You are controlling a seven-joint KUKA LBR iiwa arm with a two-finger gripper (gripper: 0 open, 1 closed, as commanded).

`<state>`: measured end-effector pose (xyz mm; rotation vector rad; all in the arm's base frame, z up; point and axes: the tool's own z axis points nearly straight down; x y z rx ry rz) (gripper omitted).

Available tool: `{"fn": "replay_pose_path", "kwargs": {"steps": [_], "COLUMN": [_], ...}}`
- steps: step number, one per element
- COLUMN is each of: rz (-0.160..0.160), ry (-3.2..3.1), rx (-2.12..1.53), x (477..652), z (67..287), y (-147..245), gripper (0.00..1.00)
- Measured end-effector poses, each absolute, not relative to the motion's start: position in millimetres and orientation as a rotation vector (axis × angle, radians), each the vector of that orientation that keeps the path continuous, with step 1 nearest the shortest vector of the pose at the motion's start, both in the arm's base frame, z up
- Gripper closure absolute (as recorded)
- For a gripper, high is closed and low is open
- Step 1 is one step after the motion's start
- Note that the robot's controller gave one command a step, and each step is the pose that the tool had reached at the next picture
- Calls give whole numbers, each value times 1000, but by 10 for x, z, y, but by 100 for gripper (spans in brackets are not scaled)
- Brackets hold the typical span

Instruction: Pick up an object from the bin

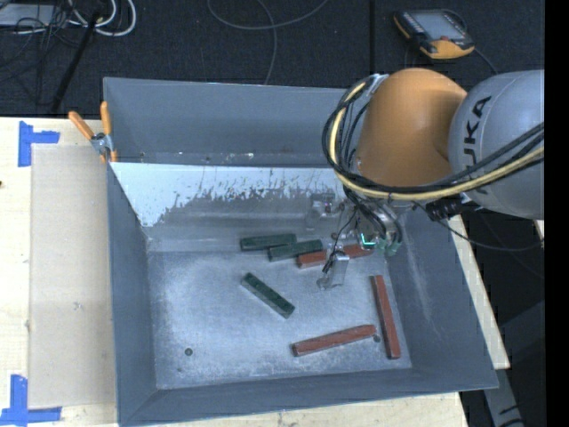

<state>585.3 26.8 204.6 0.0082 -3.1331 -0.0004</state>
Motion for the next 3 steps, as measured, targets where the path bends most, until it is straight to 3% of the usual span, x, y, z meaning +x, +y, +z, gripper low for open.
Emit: {"fn": "replay_pose_path", "kwargs": {"steps": [1, 2, 3], "rz": [-1, -2, 0], "ry": [-3141, -3144, -3142], "rx": [7, -126, -99], "x": [5867, 5835, 5598], "z": [2092, 1726, 1055], "y": [267, 216, 297], "gripper": [0, 0, 0]}}
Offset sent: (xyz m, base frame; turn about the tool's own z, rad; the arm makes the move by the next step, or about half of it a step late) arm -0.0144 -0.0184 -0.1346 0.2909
